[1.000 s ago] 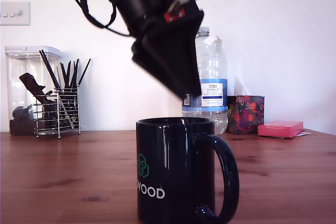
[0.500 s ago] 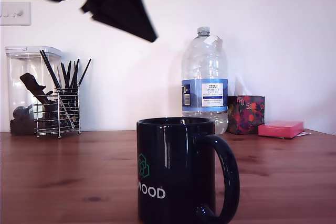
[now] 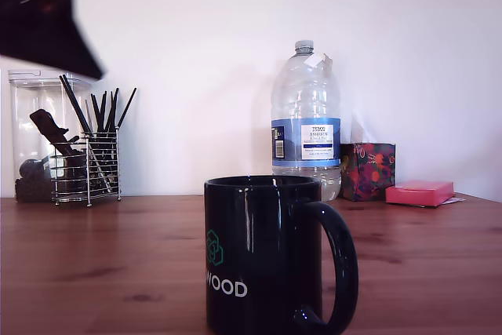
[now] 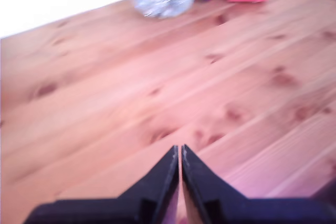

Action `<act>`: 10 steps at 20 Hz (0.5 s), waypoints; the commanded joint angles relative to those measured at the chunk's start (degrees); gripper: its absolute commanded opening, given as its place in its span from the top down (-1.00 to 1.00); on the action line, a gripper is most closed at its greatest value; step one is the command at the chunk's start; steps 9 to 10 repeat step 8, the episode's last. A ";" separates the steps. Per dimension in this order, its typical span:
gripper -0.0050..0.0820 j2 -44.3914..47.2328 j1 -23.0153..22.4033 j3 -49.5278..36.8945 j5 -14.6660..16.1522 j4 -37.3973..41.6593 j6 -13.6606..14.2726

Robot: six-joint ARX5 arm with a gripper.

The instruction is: Pick up the coffee capsules from the table one by one and drop them inside the nearest coffee cup

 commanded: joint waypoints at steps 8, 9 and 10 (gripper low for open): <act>0.93 -18.03 8.04 -8.66 -3.63 -1.51 -4.57; 0.93 -18.03 8.04 -8.66 -3.63 -1.51 -4.57; 0.93 -18.03 8.04 -8.66 -3.63 -1.51 -4.57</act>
